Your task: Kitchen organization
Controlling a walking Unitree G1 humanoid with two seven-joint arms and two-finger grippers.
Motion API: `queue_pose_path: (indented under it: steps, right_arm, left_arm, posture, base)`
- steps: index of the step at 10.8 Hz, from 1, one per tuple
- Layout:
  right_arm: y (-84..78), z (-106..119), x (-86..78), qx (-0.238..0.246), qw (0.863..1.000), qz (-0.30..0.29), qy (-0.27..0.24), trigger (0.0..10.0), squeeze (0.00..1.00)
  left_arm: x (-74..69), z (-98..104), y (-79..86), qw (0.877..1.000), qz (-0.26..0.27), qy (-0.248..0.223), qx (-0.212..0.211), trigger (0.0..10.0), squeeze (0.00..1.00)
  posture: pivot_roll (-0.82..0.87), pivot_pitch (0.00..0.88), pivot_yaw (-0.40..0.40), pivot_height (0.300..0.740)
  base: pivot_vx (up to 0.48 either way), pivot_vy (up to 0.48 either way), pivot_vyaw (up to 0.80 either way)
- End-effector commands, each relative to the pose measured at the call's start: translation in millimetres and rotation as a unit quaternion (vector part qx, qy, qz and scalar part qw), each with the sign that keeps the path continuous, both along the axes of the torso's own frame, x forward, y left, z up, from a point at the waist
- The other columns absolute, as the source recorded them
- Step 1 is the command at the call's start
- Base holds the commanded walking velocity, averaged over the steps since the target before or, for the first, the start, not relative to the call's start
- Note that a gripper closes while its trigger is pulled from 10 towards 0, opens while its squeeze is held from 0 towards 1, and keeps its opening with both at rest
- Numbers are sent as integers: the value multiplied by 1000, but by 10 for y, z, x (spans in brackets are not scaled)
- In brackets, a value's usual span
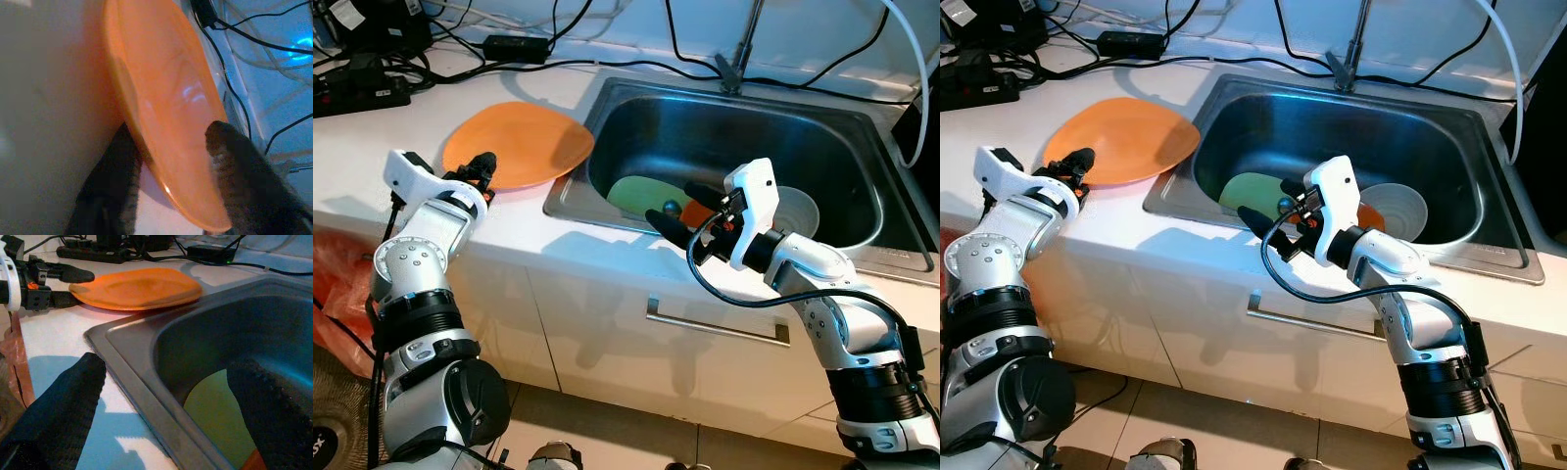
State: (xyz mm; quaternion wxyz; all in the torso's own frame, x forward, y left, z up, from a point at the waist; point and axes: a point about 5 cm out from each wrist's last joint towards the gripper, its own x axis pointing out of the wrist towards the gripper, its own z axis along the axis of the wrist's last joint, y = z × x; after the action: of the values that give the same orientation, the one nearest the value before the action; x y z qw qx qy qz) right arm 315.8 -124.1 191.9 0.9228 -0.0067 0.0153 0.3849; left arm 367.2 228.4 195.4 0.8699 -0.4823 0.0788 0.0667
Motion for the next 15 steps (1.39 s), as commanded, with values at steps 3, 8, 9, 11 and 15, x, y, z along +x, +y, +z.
queue_pose_path:
  steps: [3,8,9,11,15]
  right_arm:
    - [-16,-12,-19,4,1000,-4,5,10000,0]
    - [-15,-13,-7,6,1000,-5,5,10000,0]
    - [-16,-19,-8,6,1000,-7,5,10000,0]
    - [-27,-22,-3,6,1000,-9,6,10000,0]
    - [-48,6,86,101,993,-54,42,10000,0]
  left_arm:
    - [-29,-253,-49,998,-14,55,-16,0,0]
    - [-35,-299,-10,999,-13,47,-13,0,0]
    - [-48,-274,120,998,45,35,-4,0,0]
    - [-42,-266,99,999,26,28,-8,0,0]
    - [-47,-72,-119,990,-60,-127,13,0,0]
  posture:
    - [128,76,-11,740]
    - [130,76,-8,740]
    - [130,76,-8,740]
    - [128,76,-12,740]
    - [125,75,-13,740]
  base:
    - [0,0,0]
    - [0,0,0]
    - [0,0,0]
    - [0,0,0]
    - [0,0,0]
